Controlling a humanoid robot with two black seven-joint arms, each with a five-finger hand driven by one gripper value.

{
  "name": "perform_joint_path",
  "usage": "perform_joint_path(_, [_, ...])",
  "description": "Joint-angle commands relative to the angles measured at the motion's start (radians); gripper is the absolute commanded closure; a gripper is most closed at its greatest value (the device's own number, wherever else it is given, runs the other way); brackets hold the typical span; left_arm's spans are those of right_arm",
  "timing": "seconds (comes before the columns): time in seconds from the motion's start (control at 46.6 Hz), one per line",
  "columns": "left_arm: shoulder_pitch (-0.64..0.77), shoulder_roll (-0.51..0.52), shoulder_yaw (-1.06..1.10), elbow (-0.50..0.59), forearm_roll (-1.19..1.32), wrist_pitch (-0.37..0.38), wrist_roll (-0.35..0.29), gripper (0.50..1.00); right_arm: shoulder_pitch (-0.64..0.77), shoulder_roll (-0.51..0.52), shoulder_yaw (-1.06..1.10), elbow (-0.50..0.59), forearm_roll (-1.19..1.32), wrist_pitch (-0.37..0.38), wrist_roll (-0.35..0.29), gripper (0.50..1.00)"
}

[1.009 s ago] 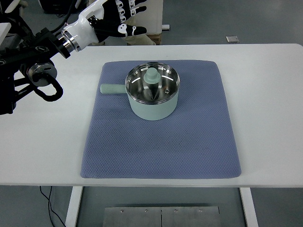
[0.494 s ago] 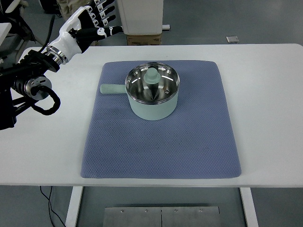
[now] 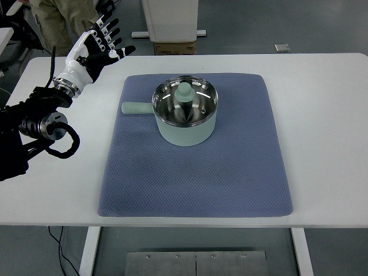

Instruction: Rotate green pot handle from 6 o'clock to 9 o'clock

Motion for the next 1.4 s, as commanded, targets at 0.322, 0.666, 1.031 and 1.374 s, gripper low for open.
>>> perform_joint_path(0.322, [0.121, -0.037, -0.105, 0.027, -0.001, 0.073, 0.000, 0.500, 0.000, 0.000, 0.000, 0.000, 0.000, 0.000, 0.000, 0.500])
perform_joint_path(0.666, [0.167, -0.070, -0.165, 0.049, 0.000, 0.084, 0.000, 0.500, 0.000, 0.000, 0.000, 0.000, 0.000, 0.000, 0.000, 0.500])
perform_joint_path(1.031, [0.182, -0.125, -0.194, 0.105, 0.000, 0.079, 0.000, 0.500, 0.000, 0.000, 0.000, 0.000, 0.000, 0.000, 0.000, 0.500])
perform_joint_path(1.374, [0.196, -0.157, -0.223, 0.122, 0.002, 0.075, 0.000, 0.500, 0.000, 0.000, 0.000, 0.000, 0.000, 0.000, 0.000, 0.500])
